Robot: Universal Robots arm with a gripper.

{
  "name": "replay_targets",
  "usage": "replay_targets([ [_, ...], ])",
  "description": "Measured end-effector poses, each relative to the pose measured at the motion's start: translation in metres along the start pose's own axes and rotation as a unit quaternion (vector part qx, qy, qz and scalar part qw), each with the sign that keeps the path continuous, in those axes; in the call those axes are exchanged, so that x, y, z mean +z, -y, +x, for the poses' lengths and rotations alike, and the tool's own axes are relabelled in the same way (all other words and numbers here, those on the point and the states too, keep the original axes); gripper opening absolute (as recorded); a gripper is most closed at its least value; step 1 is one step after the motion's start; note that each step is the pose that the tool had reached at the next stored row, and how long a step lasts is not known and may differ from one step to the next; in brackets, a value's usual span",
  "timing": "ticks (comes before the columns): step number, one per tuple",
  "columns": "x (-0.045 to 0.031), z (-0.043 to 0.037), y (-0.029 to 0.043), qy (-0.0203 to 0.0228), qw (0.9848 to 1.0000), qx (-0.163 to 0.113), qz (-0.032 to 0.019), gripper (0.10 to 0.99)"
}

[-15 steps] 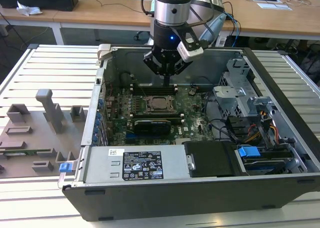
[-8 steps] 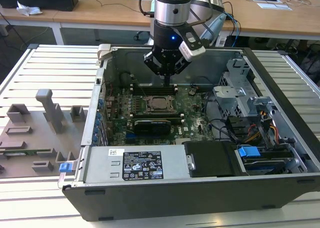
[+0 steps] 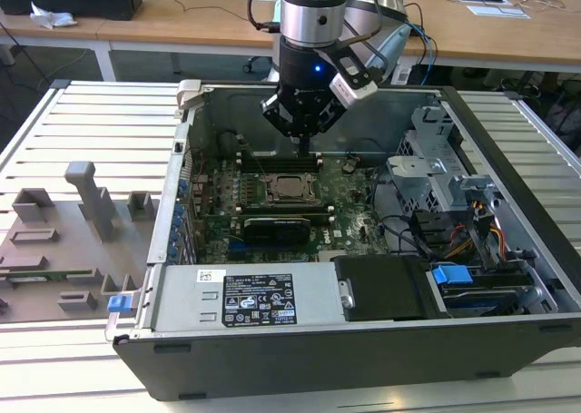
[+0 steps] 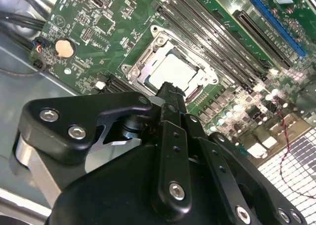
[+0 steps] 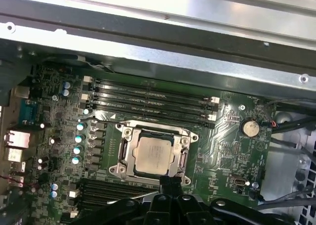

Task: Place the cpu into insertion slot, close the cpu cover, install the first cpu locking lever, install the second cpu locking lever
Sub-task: 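Install the first cpu locking lever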

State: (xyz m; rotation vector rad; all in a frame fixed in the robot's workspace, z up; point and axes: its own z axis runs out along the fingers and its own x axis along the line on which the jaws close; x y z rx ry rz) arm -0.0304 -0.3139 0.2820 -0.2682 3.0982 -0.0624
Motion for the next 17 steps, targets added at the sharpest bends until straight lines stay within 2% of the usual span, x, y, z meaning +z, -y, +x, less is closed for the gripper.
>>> replay_targets([
  [8,0.0000,0.0000,0.0000,0.0019,0.9990,-0.045,-0.0012,0.106],
  [11,0.0000,0.0000,0.0000,0.0019,0.9990,-0.045,-0.0013,0.106],
  [12,0.0004,0.0000,0.0000,0.0002,0.9990,-0.045,-0.0018,0.106],
  [13,0.0012,-0.0002,0.0000,-0.0141,0.9989,-0.045,-0.0049,0.106],
  [14,0.0014,-0.0003,0.0000,-0.0181,0.9988,-0.045,-0.0057,0.106],
  [16,0.0014,-0.0003,0.0000,-0.0184,0.9988,-0.045,-0.0059,0.106],
  [17,0.0015,-0.0003,0.0000,-0.0179,0.9988,-0.045,-0.0080,0.106],
])
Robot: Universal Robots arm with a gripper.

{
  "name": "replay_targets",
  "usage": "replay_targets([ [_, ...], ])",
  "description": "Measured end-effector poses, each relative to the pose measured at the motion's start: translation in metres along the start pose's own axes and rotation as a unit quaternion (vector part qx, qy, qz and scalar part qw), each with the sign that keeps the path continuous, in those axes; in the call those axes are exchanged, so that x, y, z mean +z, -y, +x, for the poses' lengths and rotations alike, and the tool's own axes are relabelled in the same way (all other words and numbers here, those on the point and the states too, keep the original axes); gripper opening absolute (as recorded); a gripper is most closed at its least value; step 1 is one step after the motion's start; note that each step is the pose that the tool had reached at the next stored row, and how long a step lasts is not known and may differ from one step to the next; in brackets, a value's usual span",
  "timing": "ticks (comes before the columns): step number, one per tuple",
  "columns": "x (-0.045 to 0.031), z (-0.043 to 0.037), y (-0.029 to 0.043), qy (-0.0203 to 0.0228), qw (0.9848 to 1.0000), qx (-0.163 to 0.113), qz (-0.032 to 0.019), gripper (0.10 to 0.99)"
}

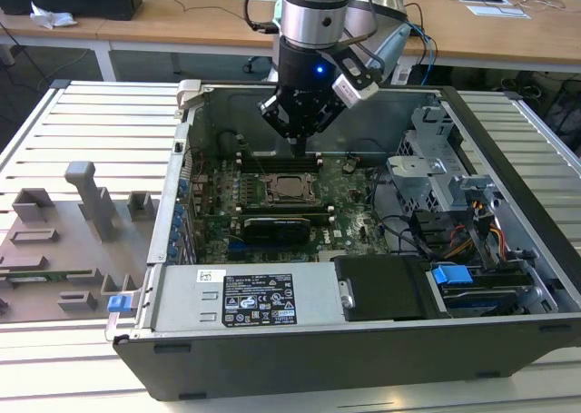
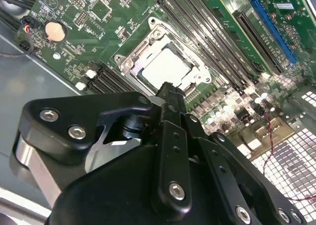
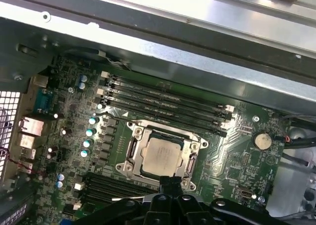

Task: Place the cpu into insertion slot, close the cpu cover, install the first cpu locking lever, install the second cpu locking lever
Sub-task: 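Install the first cpu locking lever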

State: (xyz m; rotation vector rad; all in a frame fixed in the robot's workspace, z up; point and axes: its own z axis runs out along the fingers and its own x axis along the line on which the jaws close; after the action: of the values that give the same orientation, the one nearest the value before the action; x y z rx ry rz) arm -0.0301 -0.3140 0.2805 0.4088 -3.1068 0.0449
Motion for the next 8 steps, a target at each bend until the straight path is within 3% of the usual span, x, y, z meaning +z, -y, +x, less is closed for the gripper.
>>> replay_targets([
  [3,0.0000,0.0001,-0.0001,0.0052,0.9998,0.005,-0.0201,0.106],
  [8,0.0001,0.0001,0.0000,0.0051,0.9987,0.047,-0.0205,0.106],
])
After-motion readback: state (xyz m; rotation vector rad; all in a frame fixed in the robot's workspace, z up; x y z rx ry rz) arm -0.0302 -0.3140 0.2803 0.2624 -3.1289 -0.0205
